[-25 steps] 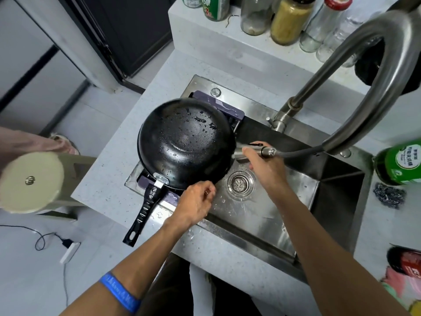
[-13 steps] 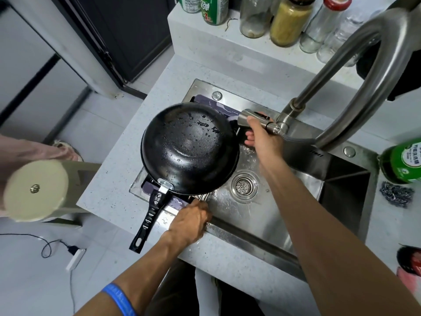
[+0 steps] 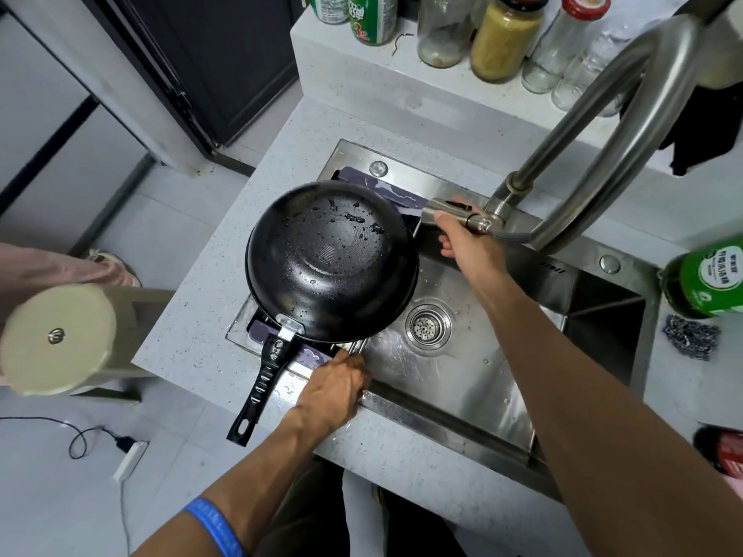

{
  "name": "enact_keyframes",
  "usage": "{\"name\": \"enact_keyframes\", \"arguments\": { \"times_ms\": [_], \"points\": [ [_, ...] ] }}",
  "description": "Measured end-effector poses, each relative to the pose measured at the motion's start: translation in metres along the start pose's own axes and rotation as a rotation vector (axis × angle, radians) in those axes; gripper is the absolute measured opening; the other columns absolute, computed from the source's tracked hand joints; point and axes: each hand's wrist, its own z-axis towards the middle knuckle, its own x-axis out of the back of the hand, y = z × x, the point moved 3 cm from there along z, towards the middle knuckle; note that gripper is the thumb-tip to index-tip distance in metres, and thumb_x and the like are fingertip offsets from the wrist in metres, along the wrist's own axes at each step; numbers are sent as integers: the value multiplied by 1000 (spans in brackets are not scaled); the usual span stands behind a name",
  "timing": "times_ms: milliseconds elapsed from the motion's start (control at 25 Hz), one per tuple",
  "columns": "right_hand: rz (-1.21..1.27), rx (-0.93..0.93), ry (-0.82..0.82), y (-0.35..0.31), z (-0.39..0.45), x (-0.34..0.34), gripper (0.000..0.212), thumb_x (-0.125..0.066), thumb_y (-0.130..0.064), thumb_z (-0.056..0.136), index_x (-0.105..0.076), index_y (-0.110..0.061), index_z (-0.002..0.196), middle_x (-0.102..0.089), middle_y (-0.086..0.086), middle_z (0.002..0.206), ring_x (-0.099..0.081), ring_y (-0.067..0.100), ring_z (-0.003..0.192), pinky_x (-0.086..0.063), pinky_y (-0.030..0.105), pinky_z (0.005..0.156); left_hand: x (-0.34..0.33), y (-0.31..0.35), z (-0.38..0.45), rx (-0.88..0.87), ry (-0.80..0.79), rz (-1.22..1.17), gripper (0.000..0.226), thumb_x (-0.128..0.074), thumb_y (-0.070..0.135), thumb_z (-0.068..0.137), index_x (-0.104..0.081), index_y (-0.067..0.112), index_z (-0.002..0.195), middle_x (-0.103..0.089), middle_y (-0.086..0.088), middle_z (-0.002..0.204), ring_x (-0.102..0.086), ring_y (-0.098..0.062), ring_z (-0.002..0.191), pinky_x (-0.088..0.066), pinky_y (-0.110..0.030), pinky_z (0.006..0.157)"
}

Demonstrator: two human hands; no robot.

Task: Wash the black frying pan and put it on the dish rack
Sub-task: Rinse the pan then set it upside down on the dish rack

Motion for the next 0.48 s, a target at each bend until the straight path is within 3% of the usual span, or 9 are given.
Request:
{"name": "enact_keyframes", "arguments": {
  "times_ms": [120,320,400,480],
  "points": [
    [-152,10,59,26,-12,20,23,-75,-34,84,-70,-31,106,-75,-3,91,-71,13,78,-60,30,68,-2,-3,0,-5,-14,36,14,-63,20,85,-61,23,98,-57,9,105,-49,-8,96,-49,-23,88],
    [-206,85,145,33,-27,46,7,-75,-27,84,-74,-31,89,-69,-15,73,-61,-9,61,-52,17,68,5,4,-4,-40,33,75,18,-66,24,86,-63,22,103,-59,8,110,-49,-11,106,-49,-23,87],
    [-236,83,202,32,-24,72,1,-73,-20,87,-73,-20,88,-61,-18,69,-58,-9,59,-47,6,63,9,7,-5,-2,49,40,21,-69,22,84,-61,24,103,-59,8,107,-50,-10,103,-51,-23,81],
    [-287,79,278,40,-24,97,11,-74,-21,86,-72,-14,95,-62,-15,75,-63,2,75,-50,12,77,14,10,-6,21,36,10,21,-70,22,82,-61,28,99,-59,8,104,-51,-11,99,-51,-22,74]
  ]
}}
